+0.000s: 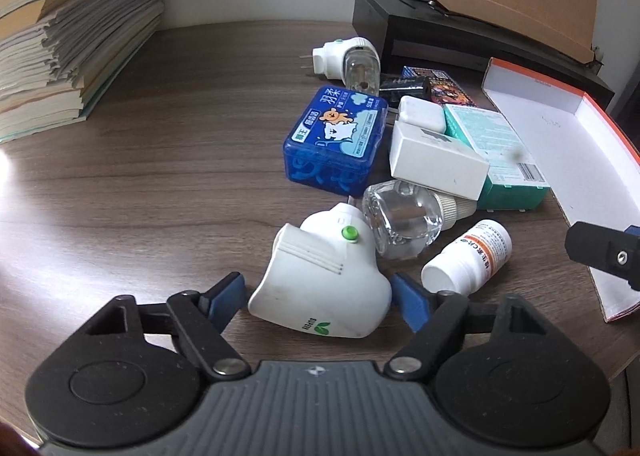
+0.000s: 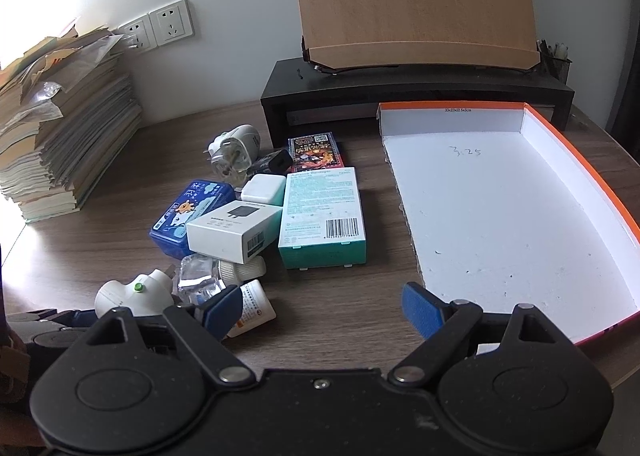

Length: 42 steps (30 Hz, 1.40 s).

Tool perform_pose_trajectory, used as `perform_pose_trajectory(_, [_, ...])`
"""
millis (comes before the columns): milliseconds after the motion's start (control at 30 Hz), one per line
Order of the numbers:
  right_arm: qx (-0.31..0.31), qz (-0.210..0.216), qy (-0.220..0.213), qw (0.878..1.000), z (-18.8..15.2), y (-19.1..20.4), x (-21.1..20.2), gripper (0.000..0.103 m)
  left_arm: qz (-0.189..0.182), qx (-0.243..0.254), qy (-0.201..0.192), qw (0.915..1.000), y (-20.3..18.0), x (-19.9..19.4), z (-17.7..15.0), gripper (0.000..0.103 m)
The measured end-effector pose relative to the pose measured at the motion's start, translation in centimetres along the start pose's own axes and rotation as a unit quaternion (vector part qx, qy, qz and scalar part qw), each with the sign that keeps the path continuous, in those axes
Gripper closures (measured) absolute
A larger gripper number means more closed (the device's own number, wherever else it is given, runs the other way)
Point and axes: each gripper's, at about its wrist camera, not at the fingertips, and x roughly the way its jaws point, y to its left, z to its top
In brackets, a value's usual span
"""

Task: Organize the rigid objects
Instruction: 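Grasp the white plug-in device with left while right grasps the teal bandage box, then carry the white device and teal bandage box over the orange-rimmed white box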

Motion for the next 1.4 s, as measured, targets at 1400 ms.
perform_pose_trajectory(1400, [-0.050,-0.013,0.013,0.999,6.9,-1.3,4.2,0.019,-0.031,-0.066,-0.089,0.9933,1.2,-4.4,1.6,0.039])
